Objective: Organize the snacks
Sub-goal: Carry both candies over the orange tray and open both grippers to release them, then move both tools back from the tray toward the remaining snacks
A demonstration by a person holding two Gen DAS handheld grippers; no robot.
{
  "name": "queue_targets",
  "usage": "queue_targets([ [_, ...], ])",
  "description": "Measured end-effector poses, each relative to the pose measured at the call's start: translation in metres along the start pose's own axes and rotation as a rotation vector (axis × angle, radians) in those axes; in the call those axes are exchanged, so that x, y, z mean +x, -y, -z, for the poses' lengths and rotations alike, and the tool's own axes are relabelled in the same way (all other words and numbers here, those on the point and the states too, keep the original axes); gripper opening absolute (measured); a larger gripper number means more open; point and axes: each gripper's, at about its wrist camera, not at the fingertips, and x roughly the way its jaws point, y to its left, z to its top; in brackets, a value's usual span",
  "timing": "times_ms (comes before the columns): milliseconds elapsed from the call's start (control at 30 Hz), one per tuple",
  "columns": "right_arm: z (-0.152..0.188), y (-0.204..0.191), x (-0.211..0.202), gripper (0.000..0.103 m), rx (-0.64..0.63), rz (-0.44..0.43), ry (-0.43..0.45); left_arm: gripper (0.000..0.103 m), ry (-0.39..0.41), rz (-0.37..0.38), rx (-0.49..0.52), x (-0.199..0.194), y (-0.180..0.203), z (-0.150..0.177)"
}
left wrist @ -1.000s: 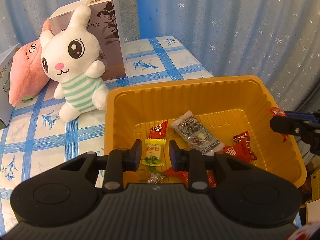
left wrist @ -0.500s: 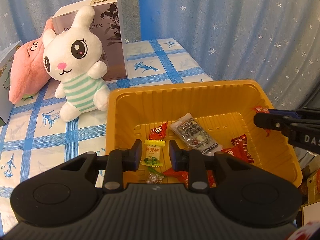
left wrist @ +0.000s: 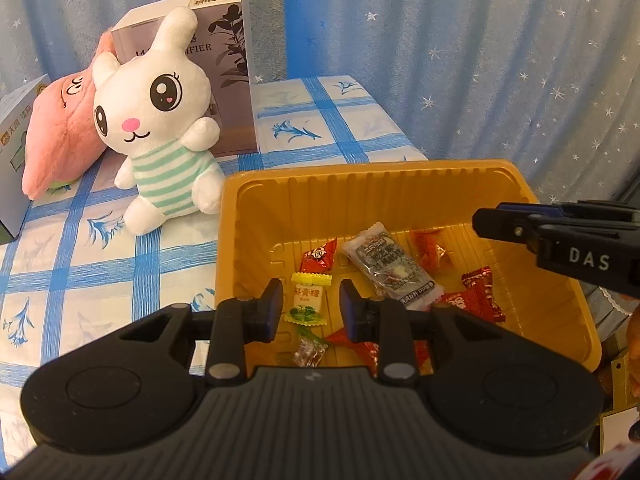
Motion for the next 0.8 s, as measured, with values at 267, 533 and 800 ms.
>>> queue_targets([
  [267,0.006,-0.002,-0.015,0.057,0.007,-0.009,0.013,0.036,0.028,-0.003,-0.038,-0.026,-0.002,0.010],
  [533,0.012,-0.022,-0.034,0.074,-0.062,-0.053,0.008,0.042,0.064,-0.036,-0.137,-0.075,-0.019,0.041],
  [800,0.028,-0.057,-0.048,0.075,-0.133,-0.153,-0.030,0.047,0.068,-0.105,-0.234,-0.125,-0.035,0.085],
])
